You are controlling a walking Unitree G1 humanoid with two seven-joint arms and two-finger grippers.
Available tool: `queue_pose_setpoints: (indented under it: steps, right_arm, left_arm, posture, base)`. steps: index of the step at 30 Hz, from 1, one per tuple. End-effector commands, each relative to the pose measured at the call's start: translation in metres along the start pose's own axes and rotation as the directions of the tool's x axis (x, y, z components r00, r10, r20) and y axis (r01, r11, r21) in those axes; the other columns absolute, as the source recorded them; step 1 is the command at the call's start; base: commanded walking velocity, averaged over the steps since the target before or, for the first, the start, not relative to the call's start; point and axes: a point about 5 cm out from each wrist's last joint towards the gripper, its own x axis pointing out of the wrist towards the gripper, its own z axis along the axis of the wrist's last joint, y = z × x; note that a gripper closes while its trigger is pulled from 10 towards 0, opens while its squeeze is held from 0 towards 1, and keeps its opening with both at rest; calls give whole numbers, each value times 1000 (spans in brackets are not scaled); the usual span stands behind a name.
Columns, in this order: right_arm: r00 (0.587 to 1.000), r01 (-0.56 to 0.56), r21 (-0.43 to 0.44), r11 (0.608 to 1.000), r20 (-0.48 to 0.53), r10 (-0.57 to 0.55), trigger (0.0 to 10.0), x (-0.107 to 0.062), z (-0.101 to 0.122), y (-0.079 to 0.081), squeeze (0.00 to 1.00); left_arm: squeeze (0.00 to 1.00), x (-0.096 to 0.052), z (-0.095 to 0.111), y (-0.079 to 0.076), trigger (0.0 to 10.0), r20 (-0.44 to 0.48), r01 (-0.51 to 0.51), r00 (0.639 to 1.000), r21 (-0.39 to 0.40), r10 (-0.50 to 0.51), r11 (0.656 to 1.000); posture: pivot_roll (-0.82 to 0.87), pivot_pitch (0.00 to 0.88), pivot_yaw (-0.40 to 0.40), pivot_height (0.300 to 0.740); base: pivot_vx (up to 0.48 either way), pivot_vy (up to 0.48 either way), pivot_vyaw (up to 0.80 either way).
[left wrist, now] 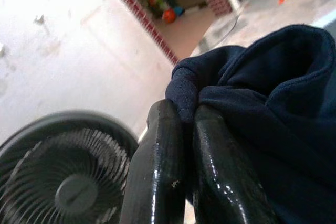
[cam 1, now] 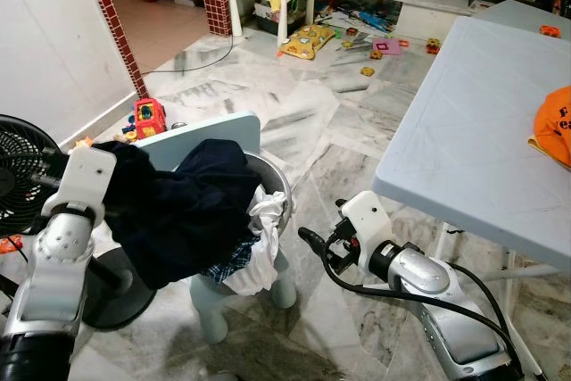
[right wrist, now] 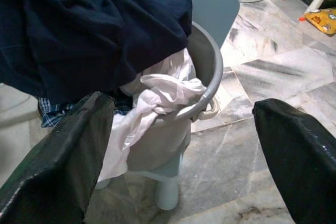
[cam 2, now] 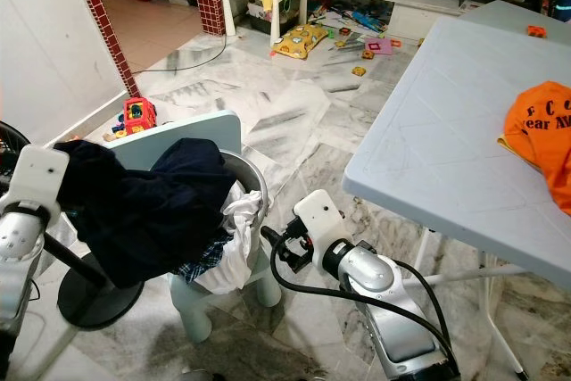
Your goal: Hang hanger
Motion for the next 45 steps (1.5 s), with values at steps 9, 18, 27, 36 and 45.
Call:
queue_pose_setpoints:
  steps: [9,18,27,36,45]
  right_arm:
    - [999,45,-11,999,10,-45,10000,-3,5,-4,0]
    - [997,78,-13,997,20,-78,10000,-3,7,-7,0]
    - [993,116,-10,993,18,-116,10000,-8,7,-7,0]
    - [992,123,-13,992,22,-123,10000,-7,9,-8,0]
    - [993,119,-16,993,26,-119,10000,-4,10,-7,0]
  left_arm:
    - [0,18,1,-32,0,0,93,996,29,-93,995]
    - [0,34,5,-39,0,29,69,997,172,-75,983]
    - [0,23,4,-126,6902,-20,486,868,242,-496,840]
    - [0,21,-5,-135,10000,-63,569,821,179,-568,803]
    - [1000,22,4,-127,10000,62,495,865,48,-497,867]
  posture:
    - [-51,99,10,740]
    - [-70,101,15,740]
    - [-97,109,23,740]
    - [-92,106,19,740]
    - [-85,101,12,740]
  base:
    - [0,0,0]
    - [0,0,0]
    - [0,0,0]
    - [0,0,0]
    - [0,0,0]
